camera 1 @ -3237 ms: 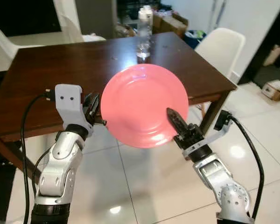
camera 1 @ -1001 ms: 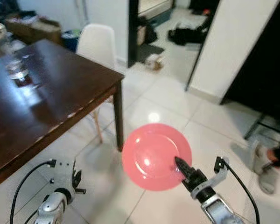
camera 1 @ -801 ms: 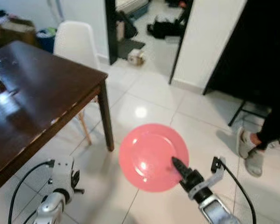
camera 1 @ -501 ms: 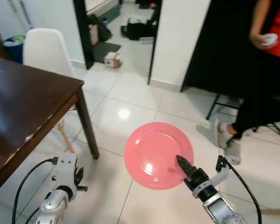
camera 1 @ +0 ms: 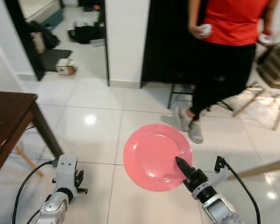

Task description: Setting the table

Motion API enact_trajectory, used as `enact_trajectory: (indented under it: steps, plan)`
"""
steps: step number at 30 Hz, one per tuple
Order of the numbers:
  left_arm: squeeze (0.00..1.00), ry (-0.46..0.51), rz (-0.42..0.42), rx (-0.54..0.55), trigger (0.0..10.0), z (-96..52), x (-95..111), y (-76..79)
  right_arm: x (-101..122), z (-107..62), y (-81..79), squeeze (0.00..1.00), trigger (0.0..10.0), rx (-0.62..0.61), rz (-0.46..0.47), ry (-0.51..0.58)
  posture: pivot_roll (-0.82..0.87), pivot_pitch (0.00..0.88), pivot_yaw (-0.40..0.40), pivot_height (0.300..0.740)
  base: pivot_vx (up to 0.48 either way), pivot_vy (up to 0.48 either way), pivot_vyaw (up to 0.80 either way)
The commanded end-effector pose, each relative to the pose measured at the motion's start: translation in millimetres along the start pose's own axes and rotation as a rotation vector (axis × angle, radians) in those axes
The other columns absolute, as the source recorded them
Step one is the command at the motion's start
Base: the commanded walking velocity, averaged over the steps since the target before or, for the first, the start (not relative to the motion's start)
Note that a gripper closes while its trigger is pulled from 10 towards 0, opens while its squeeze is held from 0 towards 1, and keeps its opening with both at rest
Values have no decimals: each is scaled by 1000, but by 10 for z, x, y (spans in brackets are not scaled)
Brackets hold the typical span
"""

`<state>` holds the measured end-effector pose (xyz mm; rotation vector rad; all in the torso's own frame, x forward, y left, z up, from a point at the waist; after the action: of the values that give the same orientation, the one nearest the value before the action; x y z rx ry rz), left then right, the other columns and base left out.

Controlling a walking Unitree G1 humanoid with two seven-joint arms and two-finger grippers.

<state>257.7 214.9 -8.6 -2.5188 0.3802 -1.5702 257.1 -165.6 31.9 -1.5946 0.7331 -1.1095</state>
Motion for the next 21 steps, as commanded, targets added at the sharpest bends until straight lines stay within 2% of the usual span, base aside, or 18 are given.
enact_trajectory:
  steps: [1, 21]
  plan:
    - [0, -15, 7, -3, 10000, -13, -47, 12, 13, -19, 21, 0, 10000, -4, -5, -6, -48, 11, 63, 740, 0, 0, -775]
    - [0, -13, 5, -2, 10000, -11, -48, 15, 4, -16, 23, 0, 10000, -3, -4, -14, -47, 13, 63, 740, 0, 0, -776]
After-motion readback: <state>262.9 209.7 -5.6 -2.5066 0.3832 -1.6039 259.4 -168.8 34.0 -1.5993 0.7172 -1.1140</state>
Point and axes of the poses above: a point about 5 cm out from each wrist's last joint towards the gripper, its own z axis pointing out of the wrist towards the gripper, its own x axis along the axis of the wrist's last joint, y = z × x, the point moved 1 cm from there along z, pointing out of the wrist towards the gripper, and after that the axes turned 15 degrees about z, right-handed, at the moved point
